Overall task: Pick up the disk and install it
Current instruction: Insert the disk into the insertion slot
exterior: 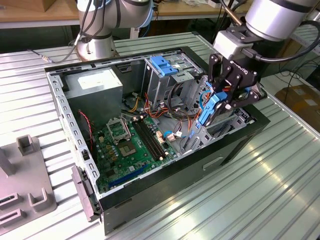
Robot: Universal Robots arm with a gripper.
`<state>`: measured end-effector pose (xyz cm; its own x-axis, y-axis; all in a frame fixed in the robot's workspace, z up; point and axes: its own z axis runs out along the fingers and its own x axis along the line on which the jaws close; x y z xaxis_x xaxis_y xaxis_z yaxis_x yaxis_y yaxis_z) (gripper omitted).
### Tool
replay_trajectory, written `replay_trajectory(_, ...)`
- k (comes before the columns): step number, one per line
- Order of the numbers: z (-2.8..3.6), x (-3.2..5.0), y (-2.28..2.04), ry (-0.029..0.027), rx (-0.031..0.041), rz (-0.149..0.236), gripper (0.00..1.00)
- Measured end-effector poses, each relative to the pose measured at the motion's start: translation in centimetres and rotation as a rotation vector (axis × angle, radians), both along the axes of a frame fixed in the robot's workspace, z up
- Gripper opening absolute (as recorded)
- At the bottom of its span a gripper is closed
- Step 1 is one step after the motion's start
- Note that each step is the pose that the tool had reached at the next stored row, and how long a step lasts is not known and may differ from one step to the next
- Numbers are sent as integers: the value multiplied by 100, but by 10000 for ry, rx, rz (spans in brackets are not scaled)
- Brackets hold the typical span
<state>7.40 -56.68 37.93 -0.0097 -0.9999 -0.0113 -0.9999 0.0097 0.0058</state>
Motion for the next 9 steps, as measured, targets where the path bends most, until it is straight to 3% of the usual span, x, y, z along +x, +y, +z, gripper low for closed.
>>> replay_trajectory(9, -99, 0, 0, 0, 0, 0, 37)
